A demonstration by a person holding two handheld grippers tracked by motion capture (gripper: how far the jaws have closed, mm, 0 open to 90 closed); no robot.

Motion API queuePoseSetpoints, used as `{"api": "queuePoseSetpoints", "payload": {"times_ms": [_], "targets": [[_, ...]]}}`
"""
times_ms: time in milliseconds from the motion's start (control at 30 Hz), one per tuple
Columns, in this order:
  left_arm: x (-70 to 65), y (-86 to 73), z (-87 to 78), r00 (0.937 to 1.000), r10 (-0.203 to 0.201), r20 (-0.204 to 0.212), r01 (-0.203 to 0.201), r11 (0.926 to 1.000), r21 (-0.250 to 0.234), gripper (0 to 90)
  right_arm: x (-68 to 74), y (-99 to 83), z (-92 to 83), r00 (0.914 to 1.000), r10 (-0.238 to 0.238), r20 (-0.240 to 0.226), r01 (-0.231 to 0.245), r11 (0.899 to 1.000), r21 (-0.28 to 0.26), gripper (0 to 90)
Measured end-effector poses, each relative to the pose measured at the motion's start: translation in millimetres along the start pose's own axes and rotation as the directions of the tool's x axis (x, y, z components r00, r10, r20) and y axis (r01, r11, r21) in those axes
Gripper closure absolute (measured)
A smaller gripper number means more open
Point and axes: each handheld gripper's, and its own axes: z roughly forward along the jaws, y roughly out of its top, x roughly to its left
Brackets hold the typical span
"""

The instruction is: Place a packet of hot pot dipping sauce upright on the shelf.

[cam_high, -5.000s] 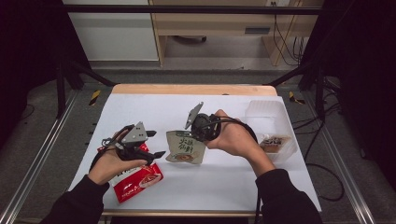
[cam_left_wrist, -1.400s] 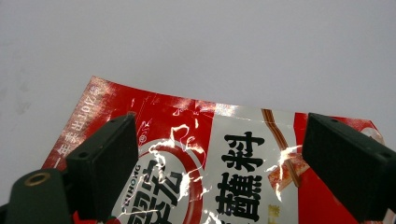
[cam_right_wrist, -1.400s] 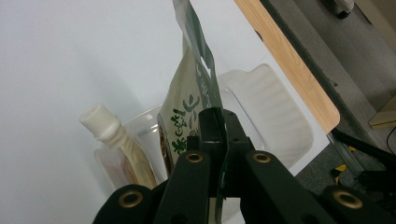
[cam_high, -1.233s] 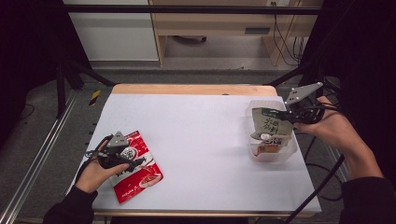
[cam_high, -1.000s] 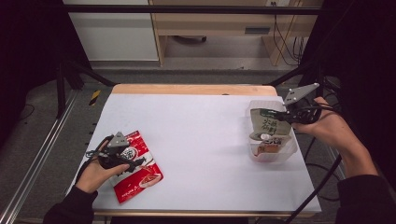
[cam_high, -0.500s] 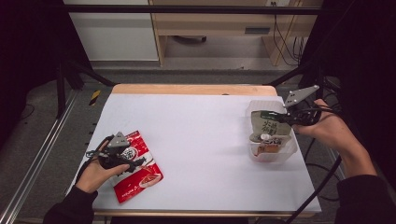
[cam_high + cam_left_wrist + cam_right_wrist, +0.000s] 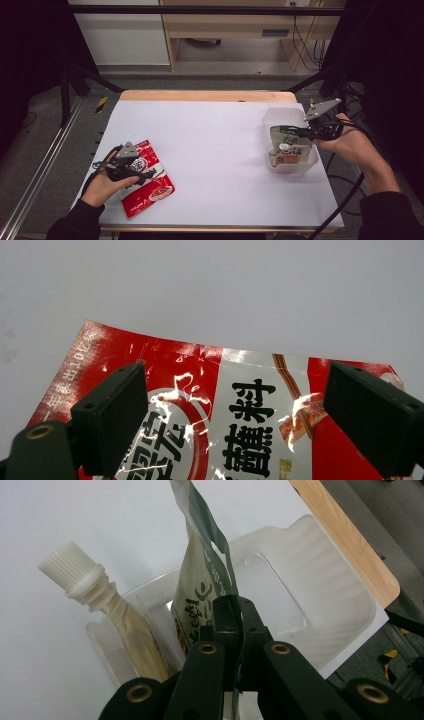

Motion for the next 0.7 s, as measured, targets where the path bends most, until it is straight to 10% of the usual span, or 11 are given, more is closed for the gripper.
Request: {"api": "queuePoseSetpoints", "payload": {"times_ms": [700], "targets": [[0.6, -0.3, -0.6, 1.0, -0.001, -0.002, 0.001, 1.0, 0.001, 10.4, 2.1, -6.2, -3.2, 0.9986, 0.052, 0.014, -0.052, 0.999, 0.014, 66.5]]}}
